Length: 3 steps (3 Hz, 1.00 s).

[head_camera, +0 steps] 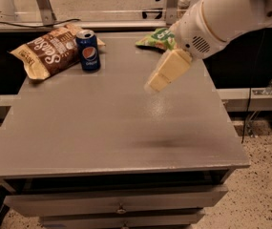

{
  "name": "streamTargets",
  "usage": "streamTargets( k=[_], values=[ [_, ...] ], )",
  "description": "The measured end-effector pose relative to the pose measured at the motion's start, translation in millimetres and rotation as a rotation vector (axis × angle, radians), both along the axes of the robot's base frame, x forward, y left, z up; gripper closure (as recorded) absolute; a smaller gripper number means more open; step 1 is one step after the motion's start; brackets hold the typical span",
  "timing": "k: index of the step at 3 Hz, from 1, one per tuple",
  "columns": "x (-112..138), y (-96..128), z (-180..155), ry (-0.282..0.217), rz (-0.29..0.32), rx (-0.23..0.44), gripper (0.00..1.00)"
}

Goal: Knock pepsi can over

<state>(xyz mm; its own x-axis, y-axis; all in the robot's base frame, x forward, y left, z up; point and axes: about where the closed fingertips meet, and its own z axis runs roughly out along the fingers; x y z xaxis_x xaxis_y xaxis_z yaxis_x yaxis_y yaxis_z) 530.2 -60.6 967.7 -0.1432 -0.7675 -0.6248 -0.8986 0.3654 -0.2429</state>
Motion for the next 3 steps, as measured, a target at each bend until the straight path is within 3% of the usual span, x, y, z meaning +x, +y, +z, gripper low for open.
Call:
streamTargets(
  k=[1, 3],
  values=[
    [12, 17, -1, -0.024, -0.009, 0.057, 0.0],
    [88, 115, -9, -0.071, -0.002, 0.286, 0.0]
  ],
)
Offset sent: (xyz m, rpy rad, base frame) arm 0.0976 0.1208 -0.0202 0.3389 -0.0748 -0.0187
